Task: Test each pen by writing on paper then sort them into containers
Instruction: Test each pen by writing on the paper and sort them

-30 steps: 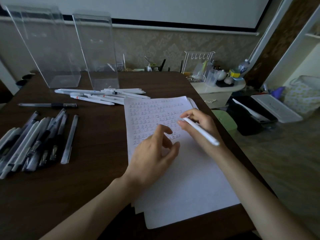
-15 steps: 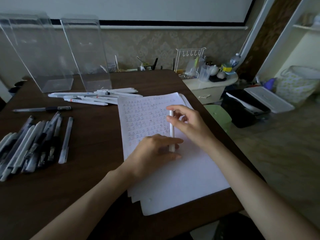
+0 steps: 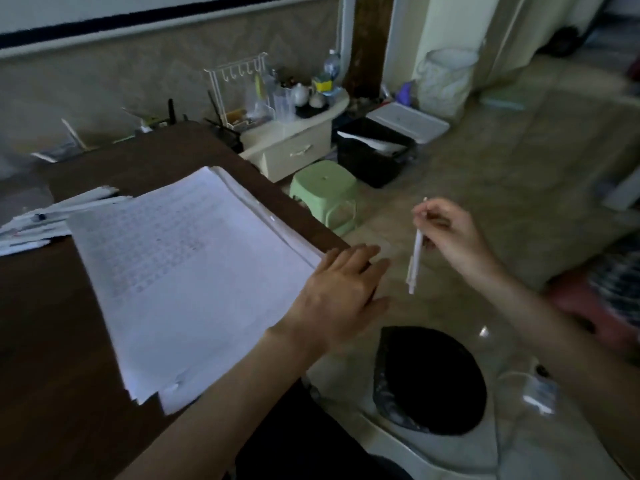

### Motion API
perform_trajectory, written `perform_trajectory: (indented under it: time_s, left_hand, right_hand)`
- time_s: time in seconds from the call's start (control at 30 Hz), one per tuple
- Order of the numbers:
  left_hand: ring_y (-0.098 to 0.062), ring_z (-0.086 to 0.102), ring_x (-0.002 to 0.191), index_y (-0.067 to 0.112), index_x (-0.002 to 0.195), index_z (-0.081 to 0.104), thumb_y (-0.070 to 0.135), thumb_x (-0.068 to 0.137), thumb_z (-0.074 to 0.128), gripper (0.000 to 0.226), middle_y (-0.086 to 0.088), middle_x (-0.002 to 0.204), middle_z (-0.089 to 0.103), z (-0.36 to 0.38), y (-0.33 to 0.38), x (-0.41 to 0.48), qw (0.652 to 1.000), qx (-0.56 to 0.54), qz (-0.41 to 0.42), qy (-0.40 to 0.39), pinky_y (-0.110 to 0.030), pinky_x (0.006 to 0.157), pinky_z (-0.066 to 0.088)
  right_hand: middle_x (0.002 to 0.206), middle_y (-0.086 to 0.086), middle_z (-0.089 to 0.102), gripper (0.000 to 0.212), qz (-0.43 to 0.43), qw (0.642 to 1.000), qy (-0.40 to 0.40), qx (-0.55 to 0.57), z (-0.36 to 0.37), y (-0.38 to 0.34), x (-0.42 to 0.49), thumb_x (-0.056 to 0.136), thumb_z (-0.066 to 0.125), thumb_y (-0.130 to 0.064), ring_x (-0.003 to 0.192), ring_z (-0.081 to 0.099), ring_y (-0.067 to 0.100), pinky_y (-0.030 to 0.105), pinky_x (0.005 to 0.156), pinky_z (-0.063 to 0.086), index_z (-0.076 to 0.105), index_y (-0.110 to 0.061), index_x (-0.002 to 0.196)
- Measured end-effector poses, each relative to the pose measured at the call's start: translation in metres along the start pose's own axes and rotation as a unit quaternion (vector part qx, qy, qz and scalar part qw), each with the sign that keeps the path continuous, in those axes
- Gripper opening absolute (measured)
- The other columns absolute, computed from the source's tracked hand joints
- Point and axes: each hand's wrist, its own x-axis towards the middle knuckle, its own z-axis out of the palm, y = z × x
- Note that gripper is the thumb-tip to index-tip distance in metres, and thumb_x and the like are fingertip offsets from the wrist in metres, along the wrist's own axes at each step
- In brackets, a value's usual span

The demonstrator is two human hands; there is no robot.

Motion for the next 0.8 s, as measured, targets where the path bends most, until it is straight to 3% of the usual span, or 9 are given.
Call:
perform_trajectory:
  time_s: [0.1,0.2,0.27,0.33,0.4,0.5,0.63,0.73,0.8]
  left_hand:
    - [-0.034,0.05,0.121,0.008,0.124,0.058,0.04,0.085,0.062,0.05,-0.016,0.131,0.054,0.016,0.005,0.009,0.999,0.038,-0.008,-0.017,-0.049,0.098,0.04]
    - [-0.033,0.051,0.12,0.01,0.119,0.062,0.037,0.083,0.065,0.044,-0.013,0.127,0.057,0.02,0.001,0.011,0.998,0.064,-0.001,-0.01,-0.048,0.098,0.039]
    - [-0.031,0.05,0.121,0.013,0.118,0.062,0.041,0.087,0.053,0.043,-0.01,0.126,0.058,0.02,-0.001,0.011,0.998,0.064,0.0,-0.01,-0.045,0.099,0.038]
    - [-0.029,0.049,0.122,0.015,0.119,0.061,0.046,0.086,0.038,0.051,-0.008,0.126,0.057,0.02,-0.001,0.01,0.998,0.06,0.0,-0.02,-0.043,0.099,0.038]
    - [-0.028,0.048,0.123,0.016,0.12,0.061,0.047,0.086,0.033,0.053,-0.006,0.127,0.057,0.021,-0.002,0.009,0.998,0.053,-0.005,-0.028,-0.041,0.1,0.037]
    - [-0.027,0.047,0.123,0.015,0.129,0.053,0.047,0.087,0.034,0.056,-0.007,0.13,0.054,0.019,0.0,0.008,0.999,0.039,-0.004,-0.013,-0.039,0.101,0.036]
    - [-0.022,0.046,0.12,0.015,0.136,0.045,0.049,0.091,0.034,0.057,-0.004,0.132,0.051,-0.008,-0.005,-0.001,0.998,-0.029,-0.045,0.038,-0.033,0.1,0.034]
    - [-0.024,0.051,0.114,0.013,0.129,0.053,0.045,0.092,0.035,0.052,-0.006,0.129,0.055,-0.038,-0.031,-0.023,0.995,-0.03,-0.075,0.066,-0.038,0.093,0.043]
    - [-0.027,0.054,0.112,0.013,0.125,0.057,0.043,0.095,0.04,0.046,-0.009,0.127,0.057,-0.056,-0.054,-0.046,0.99,-0.002,-0.112,0.084,-0.04,0.09,0.046]
  right_hand:
    - [0.075,0.001,0.058,0.025,0.052,0.991,-0.002,-0.125,-0.026,0.066,-0.024,0.087,0.059,0.0,0.053,0.055,0.0,0.015,0.05,0.047,0.057,-0.023,0.079]
    - [0.078,0.013,0.06,0.01,0.121,0.978,-0.004,-0.168,-0.033,0.122,-0.047,0.087,0.059,0.001,0.062,0.058,0.007,0.019,0.057,0.047,0.062,-0.008,0.083]
    - [0.087,0.022,0.066,0.012,0.178,0.957,-0.062,-0.218,-0.033,0.15,-0.058,0.09,0.057,-0.004,0.081,0.064,0.027,0.032,0.071,0.045,0.065,0.005,0.088]
    - [0.098,0.026,0.067,0.026,0.206,0.936,-0.119,-0.261,-0.033,0.165,-0.066,0.094,0.054,-0.013,0.094,0.064,0.033,0.029,0.071,0.039,0.064,0.01,0.097]
    - [0.106,0.021,0.067,0.029,0.201,0.937,-0.115,-0.26,-0.033,0.157,-0.064,0.095,0.054,-0.019,0.101,0.063,0.031,0.025,0.071,0.037,0.064,0.006,0.106]
    - [0.116,0.012,0.064,0.033,0.139,0.955,-0.078,-0.25,-0.028,0.113,-0.046,0.094,0.055,-0.022,0.107,0.06,0.024,0.022,0.078,0.038,0.06,-0.001,0.119]
    - [0.1,-0.001,0.065,0.021,0.0,0.985,-0.069,-0.159,-0.004,0.027,-0.03,0.093,0.057,-0.019,0.089,0.06,0.009,0.013,0.072,0.043,0.065,-0.007,0.108]
    - [0.083,-0.015,0.059,0.013,-0.113,0.98,-0.117,-0.112,0.028,-0.032,-0.029,0.094,0.056,-0.016,0.074,0.057,-0.007,0.006,0.063,0.041,0.066,-0.009,0.1]
    - [0.078,-0.014,0.057,0.013,-0.159,0.97,-0.159,-0.097,0.058,-0.059,-0.024,0.094,0.055,-0.013,0.068,0.055,-0.009,0.006,0.058,0.038,0.066,-0.008,0.098]
